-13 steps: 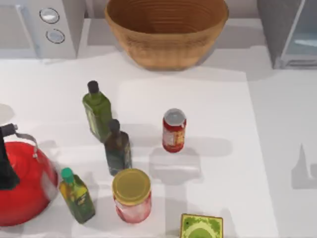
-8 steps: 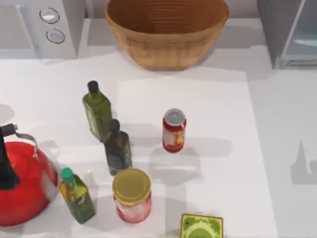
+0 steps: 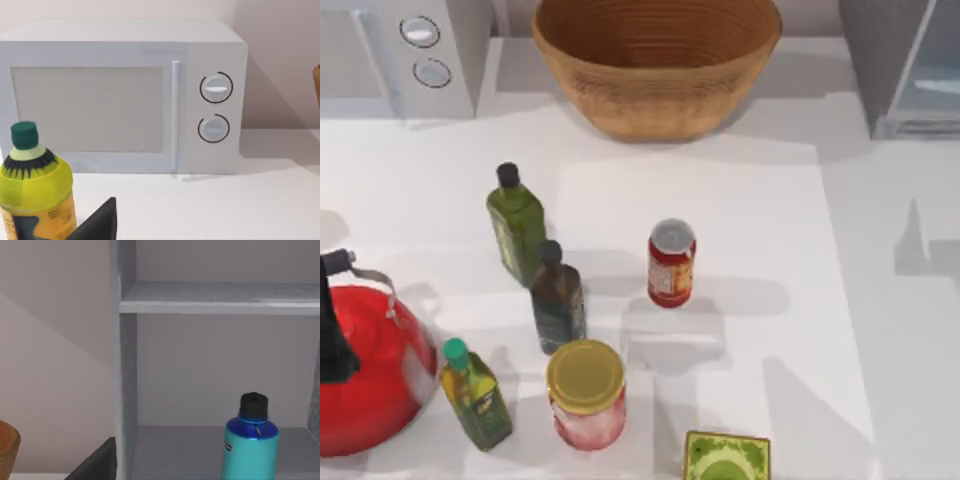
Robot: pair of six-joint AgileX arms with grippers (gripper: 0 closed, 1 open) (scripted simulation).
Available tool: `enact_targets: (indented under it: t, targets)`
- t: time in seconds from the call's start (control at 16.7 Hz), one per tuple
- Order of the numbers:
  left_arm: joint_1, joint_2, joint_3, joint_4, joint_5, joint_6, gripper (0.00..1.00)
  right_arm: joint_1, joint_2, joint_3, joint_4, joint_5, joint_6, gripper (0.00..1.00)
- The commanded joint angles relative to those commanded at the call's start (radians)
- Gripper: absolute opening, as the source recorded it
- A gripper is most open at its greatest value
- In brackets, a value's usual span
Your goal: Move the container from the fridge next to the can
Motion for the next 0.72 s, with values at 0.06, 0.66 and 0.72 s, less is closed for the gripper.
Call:
enact_targets:
  t: [0.06, 0.66, 0.72]
  targets:
    - [0.000, 0.000, 0.000, 0.000, 0.000, 0.000, 1.00, -0.011, 0.116, 0.050, 0.056, -0.011, 0.001, 1.00]
    - [0.000, 0.000, 0.000, 0.000, 0.000, 0.000, 1.00, -0.122, 1.239, 0.523, 0.586, -0.110, 0.005, 1.00]
    - [0.000, 0.000, 0.000, 0.000, 0.000, 0.000, 1.00, -0.131, 1.315, 0.559, 0.626, -0.117, 0.005, 1.00]
